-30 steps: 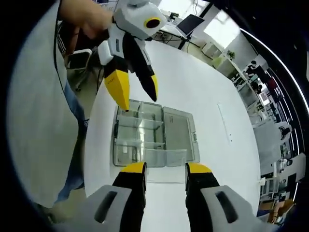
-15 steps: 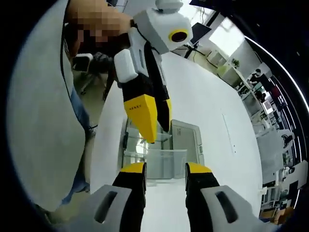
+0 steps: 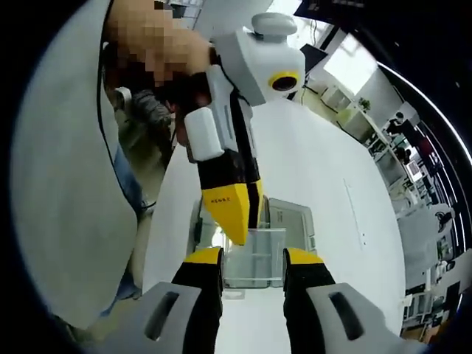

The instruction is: Insert the divider into the dual guide fixture by aligning both edges with the guide slots and pushing it downward to the bottom, including one-sided entry, uneven engagement, binding, and posture correction.

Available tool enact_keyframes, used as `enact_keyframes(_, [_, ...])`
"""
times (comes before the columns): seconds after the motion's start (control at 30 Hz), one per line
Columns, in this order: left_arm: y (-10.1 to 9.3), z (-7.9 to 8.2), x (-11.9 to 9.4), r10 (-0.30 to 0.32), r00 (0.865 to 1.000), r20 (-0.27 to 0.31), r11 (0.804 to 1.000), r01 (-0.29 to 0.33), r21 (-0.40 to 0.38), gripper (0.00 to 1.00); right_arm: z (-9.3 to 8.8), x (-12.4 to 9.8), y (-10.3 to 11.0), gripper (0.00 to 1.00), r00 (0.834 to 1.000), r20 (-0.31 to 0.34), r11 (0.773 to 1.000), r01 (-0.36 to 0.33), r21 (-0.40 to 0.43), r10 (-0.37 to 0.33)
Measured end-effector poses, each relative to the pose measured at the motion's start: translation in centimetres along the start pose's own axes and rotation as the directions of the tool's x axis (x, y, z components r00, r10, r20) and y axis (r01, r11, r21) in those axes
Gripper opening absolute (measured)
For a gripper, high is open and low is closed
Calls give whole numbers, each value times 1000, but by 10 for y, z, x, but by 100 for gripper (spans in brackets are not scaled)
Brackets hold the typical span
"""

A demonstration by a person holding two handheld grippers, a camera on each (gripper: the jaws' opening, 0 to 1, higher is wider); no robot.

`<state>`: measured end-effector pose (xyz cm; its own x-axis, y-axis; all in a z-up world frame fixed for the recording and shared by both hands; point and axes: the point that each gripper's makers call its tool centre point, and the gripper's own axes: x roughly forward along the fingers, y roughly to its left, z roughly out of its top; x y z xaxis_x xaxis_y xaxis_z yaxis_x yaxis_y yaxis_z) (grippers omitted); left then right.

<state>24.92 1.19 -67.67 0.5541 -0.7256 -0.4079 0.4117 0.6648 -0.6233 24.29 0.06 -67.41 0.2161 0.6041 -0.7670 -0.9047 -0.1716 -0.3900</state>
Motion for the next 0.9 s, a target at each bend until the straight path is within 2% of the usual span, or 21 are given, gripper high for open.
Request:
enact_keyframes(0.23, [1, -1, 2, -1, 1000, -9, 999, 1, -45, 12, 3, 0, 1, 27, 1000, 7, 1000, -8, -5, 8])
enact_keyframes(0.47, [-4, -3, 3, -39, 999, -15, 994, 37, -102, 5, 2, 0, 2, 27, 1000, 7, 1000, -16, -10, 16])
enact_keyframes(0.63, [-8, -3, 3, -53, 998, -20, 993, 50, -109, 1, 3, 1, 3, 27, 1000, 9, 1000, -21, -10, 21])
enact_keyframes(0.9, [-9, -6, 3, -59, 998, -35, 990, 54, -130, 0, 3, 1, 6, 27, 999, 10, 999, -30, -16, 30])
